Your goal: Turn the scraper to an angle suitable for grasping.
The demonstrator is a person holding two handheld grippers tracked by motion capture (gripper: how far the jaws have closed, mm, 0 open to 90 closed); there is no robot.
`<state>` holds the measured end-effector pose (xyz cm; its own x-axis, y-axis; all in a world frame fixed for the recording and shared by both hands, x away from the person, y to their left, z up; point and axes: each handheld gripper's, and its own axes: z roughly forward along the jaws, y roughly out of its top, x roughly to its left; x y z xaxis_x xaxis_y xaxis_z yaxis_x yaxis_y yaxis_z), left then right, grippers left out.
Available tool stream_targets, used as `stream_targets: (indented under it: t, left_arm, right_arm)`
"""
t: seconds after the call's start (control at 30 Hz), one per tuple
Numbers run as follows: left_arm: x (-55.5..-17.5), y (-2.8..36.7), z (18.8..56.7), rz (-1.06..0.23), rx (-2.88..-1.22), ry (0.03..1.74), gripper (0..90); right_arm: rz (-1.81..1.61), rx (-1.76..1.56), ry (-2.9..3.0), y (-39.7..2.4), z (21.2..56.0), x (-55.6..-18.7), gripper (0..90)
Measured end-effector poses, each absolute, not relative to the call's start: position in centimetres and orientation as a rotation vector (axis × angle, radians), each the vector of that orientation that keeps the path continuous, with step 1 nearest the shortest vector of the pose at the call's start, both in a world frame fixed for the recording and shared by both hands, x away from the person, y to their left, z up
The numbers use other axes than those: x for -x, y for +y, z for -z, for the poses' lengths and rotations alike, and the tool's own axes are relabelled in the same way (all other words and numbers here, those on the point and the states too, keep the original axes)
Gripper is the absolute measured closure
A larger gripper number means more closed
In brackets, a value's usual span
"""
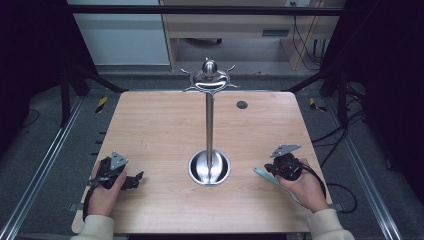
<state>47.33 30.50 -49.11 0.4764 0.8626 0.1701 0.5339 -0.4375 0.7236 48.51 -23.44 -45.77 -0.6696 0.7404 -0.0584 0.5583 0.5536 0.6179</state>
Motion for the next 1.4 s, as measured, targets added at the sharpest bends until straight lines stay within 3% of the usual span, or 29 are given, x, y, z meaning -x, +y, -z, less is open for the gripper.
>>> stream_targets:
  t: [0.53, 0.8, 1.4]
  left_arm:
    - [-47.3, 30.6, 48.8, -0.722, -2.111, 1.141, 3.0]
    - [-47.3, 30.5, 48.9, -0.719, -2.116, 1.142, 2.9]
    - [-47.3, 30.6, 48.8, -0.724, -2.116, 1.139, 2.9]
  right_arm:
    - [-0.451, -1.033, 2.731, -22.1, 44.7, -50.1, 80.1]
    - [-0.368, -1.024, 2.795, -21.6, 45.1, -50.8, 69.0]
    - [-0.283, -1.017, 2.844, -20.4, 45.5, -52.0, 67.5]
